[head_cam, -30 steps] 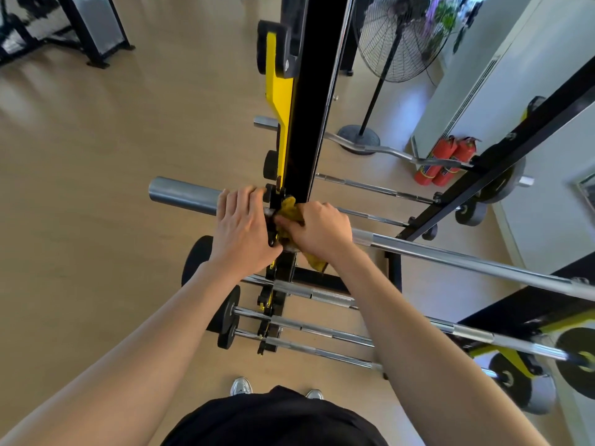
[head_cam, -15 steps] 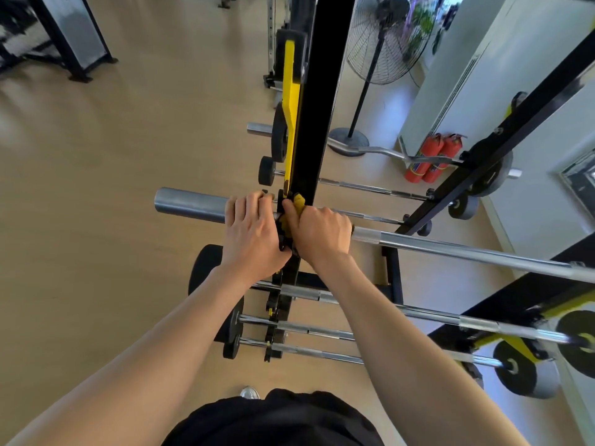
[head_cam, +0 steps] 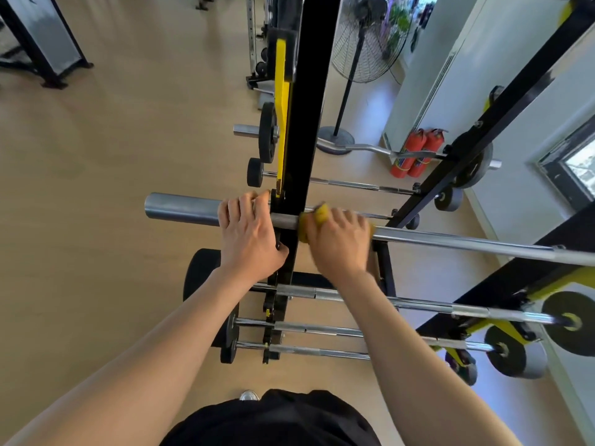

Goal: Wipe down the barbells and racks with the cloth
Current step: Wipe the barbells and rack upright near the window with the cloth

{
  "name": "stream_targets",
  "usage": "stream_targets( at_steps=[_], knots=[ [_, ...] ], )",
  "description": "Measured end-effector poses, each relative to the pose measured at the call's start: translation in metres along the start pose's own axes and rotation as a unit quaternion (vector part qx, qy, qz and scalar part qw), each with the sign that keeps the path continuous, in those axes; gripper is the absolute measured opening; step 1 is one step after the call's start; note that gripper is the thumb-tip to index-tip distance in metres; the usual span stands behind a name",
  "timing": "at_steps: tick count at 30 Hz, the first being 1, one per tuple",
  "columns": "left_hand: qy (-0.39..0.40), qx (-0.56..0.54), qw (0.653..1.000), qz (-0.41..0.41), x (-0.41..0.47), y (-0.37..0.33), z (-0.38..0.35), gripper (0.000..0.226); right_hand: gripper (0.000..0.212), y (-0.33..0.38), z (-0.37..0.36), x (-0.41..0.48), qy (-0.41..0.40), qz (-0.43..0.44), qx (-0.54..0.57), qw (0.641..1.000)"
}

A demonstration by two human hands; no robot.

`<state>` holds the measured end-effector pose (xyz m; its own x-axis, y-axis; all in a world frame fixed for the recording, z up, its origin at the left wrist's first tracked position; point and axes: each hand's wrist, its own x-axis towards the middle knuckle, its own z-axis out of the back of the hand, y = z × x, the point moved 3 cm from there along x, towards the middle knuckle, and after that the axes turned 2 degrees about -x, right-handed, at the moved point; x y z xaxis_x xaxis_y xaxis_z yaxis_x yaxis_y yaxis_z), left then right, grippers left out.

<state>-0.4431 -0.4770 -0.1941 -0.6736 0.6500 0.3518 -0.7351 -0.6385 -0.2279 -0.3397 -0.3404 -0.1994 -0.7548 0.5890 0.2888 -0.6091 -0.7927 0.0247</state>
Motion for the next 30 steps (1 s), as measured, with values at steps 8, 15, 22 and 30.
stream_targets(
  at_steps=[8, 15, 22, 30],
  knots=[
    [-0.03, -0.015, 0.999, 0.009, -0.007, 0.0, 0.002, 0.105, 0.047, -0.064, 0.014, -0.003, 0.024, 0.132, 0.054, 0.99],
    [-0.013, -0.013, 1.0, 0.012, -0.005, 0.001, -0.002, 0.111, 0.047, -0.031, 0.01, 0.013, 0.041, -0.053, -0.008, 0.998],
    [-0.026, -0.014, 1.0, 0.011, -0.006, 0.001, -0.002, 0.108, 0.044, -0.001, 0.017, 0.019, 0.105, 0.138, 0.058, 0.983],
    [-0.019, -0.01, 1.0, 0.007, -0.004, 0.0, -0.004, 0.112, 0.06, -0.064, 0.028, 0.027, 0.127, -0.098, -0.028, 0.987]
  ],
)
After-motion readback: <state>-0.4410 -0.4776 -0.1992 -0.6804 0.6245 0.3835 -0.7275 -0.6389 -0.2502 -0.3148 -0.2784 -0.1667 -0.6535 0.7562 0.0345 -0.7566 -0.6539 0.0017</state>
